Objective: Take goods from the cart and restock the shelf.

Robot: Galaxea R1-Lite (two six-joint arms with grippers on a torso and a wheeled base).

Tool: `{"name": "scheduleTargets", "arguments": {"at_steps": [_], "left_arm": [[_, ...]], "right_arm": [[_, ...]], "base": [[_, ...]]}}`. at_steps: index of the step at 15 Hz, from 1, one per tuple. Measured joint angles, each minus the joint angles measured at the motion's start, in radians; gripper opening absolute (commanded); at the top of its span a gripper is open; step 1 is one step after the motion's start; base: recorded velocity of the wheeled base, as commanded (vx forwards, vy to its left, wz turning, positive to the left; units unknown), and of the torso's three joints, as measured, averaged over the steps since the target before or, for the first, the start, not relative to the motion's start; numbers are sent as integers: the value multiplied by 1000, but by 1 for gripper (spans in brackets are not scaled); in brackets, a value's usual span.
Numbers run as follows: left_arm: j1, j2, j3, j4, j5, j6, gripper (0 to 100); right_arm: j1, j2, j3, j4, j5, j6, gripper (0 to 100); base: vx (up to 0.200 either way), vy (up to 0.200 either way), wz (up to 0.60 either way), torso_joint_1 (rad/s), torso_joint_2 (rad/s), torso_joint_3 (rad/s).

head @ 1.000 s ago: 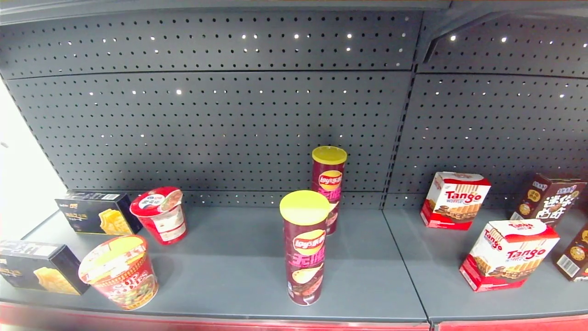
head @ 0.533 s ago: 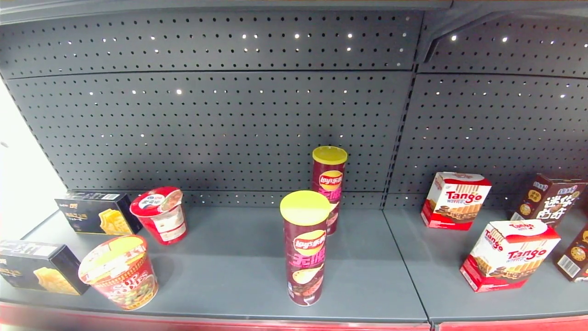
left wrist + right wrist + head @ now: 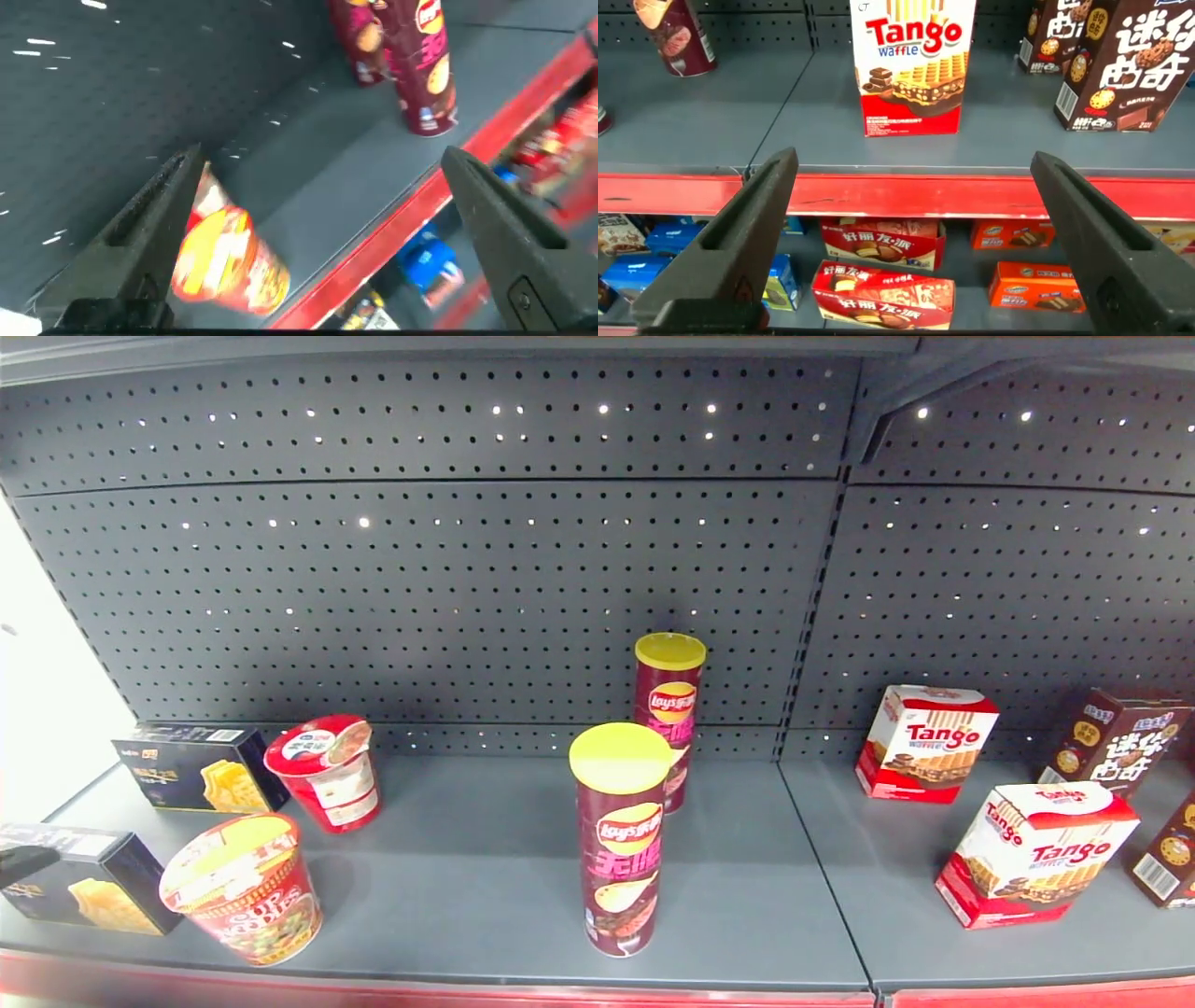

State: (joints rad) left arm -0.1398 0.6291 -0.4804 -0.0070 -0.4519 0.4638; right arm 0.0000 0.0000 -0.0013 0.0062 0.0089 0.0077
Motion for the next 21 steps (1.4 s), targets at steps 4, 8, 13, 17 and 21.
{"name": "scheduleTargets", "arguments": {"at_steps": [4, 8, 13, 17, 21], "left_arm": [[-134, 319, -84, -56, 35, -132, 100], [-212, 589, -103, -214, 147, -250, 100], [-259, 805, -109, -242, 245, -288, 100], [-357, 870, -114, -282, 260, -339, 100], [-409, 952, -116, -381, 296, -343, 100]], "right_arm": [[0, 0, 0, 0, 0, 0, 100], [0, 0, 0, 0, 0, 0, 100], [0, 0, 0, 0, 0, 0, 100], [0, 0, 0, 0, 0, 1, 100], [0, 0, 0, 0, 0, 0, 100]], "base": [[0, 0, 0, 0, 0, 0], [0, 0, 0, 0, 0, 0], [0, 0, 0, 0, 0, 0], [0, 0, 0, 0, 0, 0], [0, 0, 0, 0, 0, 0]]}}
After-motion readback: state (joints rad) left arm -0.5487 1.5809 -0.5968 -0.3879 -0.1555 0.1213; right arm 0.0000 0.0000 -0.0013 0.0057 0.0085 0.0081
